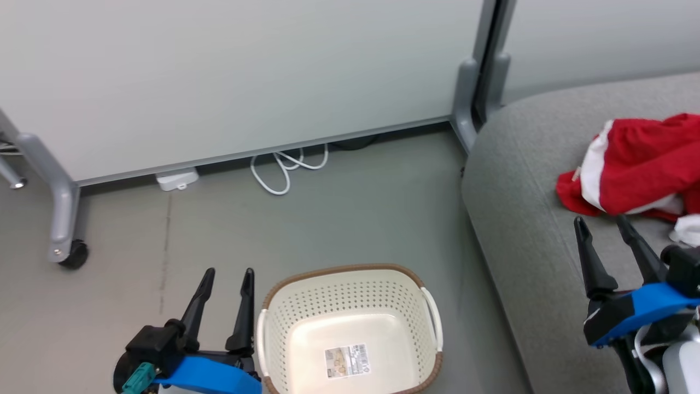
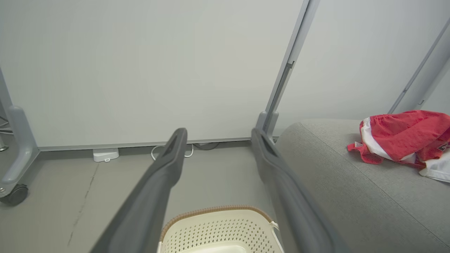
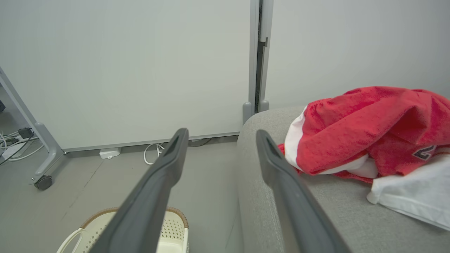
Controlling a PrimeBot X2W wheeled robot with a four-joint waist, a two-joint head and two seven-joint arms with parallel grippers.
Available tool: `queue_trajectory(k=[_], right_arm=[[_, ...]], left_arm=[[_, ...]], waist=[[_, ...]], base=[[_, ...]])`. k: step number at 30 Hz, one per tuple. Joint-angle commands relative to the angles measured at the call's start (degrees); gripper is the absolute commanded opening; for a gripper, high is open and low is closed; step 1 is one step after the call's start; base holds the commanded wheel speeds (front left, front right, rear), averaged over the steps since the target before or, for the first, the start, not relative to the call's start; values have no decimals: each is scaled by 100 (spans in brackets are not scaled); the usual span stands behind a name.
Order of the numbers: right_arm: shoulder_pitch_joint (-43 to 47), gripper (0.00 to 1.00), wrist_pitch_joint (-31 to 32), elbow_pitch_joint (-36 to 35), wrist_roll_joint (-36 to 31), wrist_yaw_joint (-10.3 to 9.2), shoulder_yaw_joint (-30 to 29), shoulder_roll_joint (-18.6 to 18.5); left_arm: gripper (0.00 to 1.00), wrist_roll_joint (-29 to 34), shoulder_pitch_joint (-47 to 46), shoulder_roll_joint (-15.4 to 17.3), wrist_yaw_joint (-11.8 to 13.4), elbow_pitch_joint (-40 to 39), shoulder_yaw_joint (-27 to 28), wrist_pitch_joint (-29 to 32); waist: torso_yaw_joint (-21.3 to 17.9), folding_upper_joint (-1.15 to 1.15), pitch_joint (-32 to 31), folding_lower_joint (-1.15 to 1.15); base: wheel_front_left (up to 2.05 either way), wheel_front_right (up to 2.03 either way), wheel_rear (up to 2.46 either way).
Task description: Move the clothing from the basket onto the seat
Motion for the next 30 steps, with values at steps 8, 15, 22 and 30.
queue_trajectory(k=[8, 15, 22, 30], right_arm=[[745, 100, -186, -518, -319, 1, -50, 570], [975, 100, -217, -523, -402, 2, 62, 795], [1024, 100, -215, -448, -409, 2, 61, 866], [986, 100, -225, -400, -416, 2, 101, 908]], left_arm=[[100, 164, 231, -95, -9, 119, 538, -17], [100, 218, 284, -95, -10, 289, 725, -17], [100, 232, 288, -113, -10, 389, 840, -17], [100, 229, 267, -116, -10, 433, 802, -17]], waist=[[550, -1, -308, 2], [644, -1, -365, 2], [608, -1, -372, 2], [572, -1, -367, 2]], base=[[0, 0, 0], [0, 0, 0], [0, 0, 0], [0, 0, 0]])
